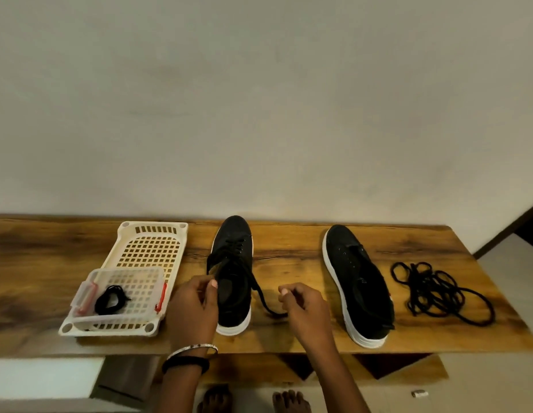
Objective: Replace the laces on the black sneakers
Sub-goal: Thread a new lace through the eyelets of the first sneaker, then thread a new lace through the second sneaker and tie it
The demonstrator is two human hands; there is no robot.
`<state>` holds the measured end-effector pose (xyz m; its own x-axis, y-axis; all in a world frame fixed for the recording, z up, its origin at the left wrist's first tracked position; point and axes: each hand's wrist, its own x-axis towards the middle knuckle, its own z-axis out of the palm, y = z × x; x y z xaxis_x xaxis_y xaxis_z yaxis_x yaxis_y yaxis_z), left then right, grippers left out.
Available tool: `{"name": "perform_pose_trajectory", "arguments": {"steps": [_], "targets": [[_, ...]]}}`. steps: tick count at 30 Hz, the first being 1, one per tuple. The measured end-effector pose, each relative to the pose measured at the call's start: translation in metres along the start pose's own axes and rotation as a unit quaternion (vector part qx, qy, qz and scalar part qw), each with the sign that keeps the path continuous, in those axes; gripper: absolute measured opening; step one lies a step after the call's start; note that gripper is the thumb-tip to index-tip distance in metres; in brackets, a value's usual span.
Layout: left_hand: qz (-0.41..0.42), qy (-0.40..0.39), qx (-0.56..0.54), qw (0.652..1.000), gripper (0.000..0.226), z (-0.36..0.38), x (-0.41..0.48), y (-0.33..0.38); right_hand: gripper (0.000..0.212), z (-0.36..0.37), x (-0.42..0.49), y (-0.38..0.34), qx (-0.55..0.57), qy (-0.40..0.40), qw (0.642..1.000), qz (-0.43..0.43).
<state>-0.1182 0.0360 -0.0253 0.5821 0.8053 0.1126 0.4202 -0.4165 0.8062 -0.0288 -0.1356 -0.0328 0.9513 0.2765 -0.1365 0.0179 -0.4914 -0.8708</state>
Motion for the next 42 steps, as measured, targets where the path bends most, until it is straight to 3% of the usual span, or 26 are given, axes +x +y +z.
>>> {"name": "perform_pose_trajectory", "arguments": {"steps": [3,7,10,13,15,18,20,23,28,33,35,38,42], "targets": [[0.053,-0.015,-0.003,0.998,0.011,0.008,-0.026,0.025,0.014,-0.029,-0.019,0.008,0.021,0.052,0.998,-0.016],[0.102,-0.023,-0.004,0.994,0.011,0.028,-0.046,0.066,0.014,-0.075,-0.025,0.02,-0.015,0.214,0.975,-0.054],[0.083,-0.108,-0.057,0.989,0.014,0.058,-0.052,0.091,0.021,-0.106,-0.009,0.037,-0.065,0.287,0.956,-0.013],[0.012,-0.245,-0.067,0.967,0.031,0.102,-0.053,0.102,0.047,-0.127,0.012,0.058,-0.063,0.185,0.975,0.106],[-0.033,-0.319,-0.066,0.945,0.044,0.126,-0.054,0.103,0.044,-0.129,0.022,0.064,-0.016,0.107,0.984,0.145],[-0.068,-0.386,-0.08,0.917,0.055,0.152,-0.058,0.103,0.044,-0.126,0.032,0.069,-0.006,0.084,0.984,0.155],[-0.074,-0.4,-0.111,0.907,0.048,0.161,-0.06,0.103,0.048,-0.121,0.034,0.069,-0.006,0.081,0.985,0.153],[-0.092,-0.351,-0.141,0.921,0.042,0.162,-0.06,0.099,0.045,-0.104,0.03,0.061,0.011,0.063,0.989,0.135],[-0.079,-0.257,-0.078,0.96,0.036,0.136,-0.057,0.075,0.043,-0.059,0.01,0.044,0.009,0.043,0.994,0.103],[-0.059,-0.303,-0.087,0.947,0.036,0.096,-0.052,0.061,0.045,-0.037,-0.002,0.032,-0.008,0.059,0.993,0.102],[-0.045,-0.317,-0.081,0.944,0.036,0.083,-0.052,0.057,0.038,-0.036,-0.004,0.027,-0.02,0.082,0.99,0.112],[-0.033,-0.265,-0.111,0.957,0.024,0.049,-0.05,0.05,0.039,-0.027,-0.015,0.01,-0.093,0.15,0.979,0.104],[-0.017,-0.154,-0.137,0.978,0.01,-0.011,-0.033,0.036,0.02,0.01,-0.039,-0.026,-0.139,0.236,0.96,-0.047]]}}
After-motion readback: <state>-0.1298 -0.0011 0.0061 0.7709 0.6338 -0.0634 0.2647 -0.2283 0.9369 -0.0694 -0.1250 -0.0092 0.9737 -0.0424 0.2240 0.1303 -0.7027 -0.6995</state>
